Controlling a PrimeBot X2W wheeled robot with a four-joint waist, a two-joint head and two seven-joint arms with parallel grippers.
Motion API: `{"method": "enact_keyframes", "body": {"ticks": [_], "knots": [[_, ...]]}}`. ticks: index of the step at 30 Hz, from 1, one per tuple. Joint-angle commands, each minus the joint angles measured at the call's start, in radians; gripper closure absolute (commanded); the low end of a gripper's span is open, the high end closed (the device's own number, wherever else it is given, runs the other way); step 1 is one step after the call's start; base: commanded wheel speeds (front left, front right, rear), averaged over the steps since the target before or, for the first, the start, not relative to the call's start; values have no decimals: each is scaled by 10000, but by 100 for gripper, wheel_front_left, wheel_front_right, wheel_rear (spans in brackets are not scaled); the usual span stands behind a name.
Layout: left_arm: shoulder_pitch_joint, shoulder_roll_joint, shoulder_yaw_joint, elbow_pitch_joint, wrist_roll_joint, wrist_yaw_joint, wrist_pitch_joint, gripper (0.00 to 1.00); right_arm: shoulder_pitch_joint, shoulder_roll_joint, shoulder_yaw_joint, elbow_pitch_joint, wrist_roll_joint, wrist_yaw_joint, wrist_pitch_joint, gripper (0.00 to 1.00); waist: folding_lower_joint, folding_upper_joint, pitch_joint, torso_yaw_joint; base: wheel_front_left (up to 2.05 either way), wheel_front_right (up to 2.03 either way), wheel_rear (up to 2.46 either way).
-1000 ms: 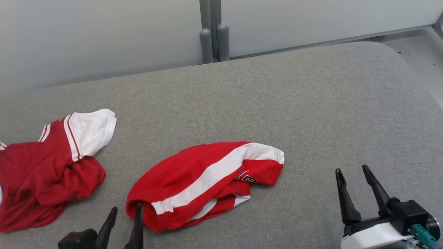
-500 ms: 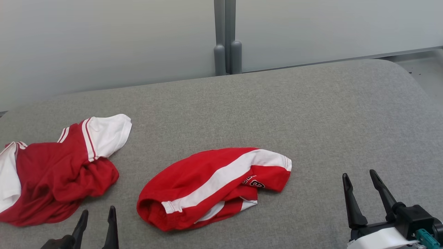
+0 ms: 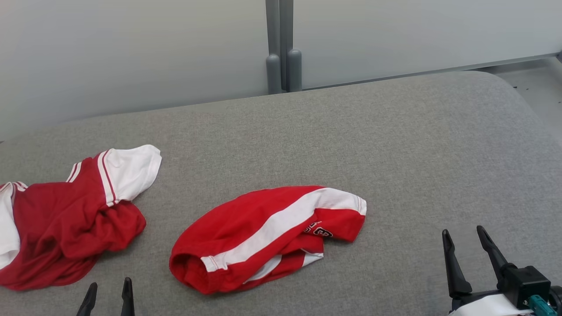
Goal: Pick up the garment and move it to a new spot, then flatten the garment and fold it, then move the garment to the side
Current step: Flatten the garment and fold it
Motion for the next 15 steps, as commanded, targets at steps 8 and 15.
{"method": "enact_keyframes", "body": {"ticks": [8,15], "knots": [[-273,-822,1055,107,876,-615,-7,0,-212,26,99,205,-217,1,-29,0,0,111,170,220,0,0,0],[-381,-1240,1481,263,1392,-941,-7,0,-181,30,147,271,-239,1,-28,0,0,111,20,320,0,0,0]]}}
